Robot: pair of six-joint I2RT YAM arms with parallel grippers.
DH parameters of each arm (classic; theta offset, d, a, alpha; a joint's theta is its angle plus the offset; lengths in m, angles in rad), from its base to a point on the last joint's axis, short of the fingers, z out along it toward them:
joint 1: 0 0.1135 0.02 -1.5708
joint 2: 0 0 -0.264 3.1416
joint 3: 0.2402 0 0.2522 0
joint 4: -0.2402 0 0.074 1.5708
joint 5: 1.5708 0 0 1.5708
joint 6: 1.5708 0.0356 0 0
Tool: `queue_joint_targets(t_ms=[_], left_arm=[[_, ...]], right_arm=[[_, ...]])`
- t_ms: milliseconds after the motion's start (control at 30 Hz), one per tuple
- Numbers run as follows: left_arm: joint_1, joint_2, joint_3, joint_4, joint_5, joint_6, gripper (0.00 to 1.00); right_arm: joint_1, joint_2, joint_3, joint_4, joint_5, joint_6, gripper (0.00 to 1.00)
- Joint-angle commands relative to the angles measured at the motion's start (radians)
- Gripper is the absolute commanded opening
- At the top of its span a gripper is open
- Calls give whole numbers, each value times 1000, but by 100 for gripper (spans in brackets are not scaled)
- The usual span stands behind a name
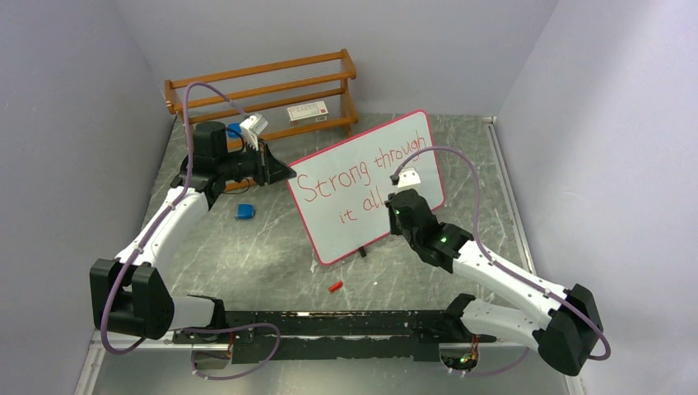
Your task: Write a sentence on the whiteboard
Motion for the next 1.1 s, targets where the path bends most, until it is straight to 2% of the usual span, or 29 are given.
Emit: queue_joint_targets(t_ms=[0, 1067], left_arm=[[-13, 39, -20, -85, -116, 72, 5], [-13, 39, -20, -87, -113, 74, 5]], right_arm=[[-7, -46, 6, 29, 29, -1, 0], [-57, 13, -22, 83, -22, -10, 0]])
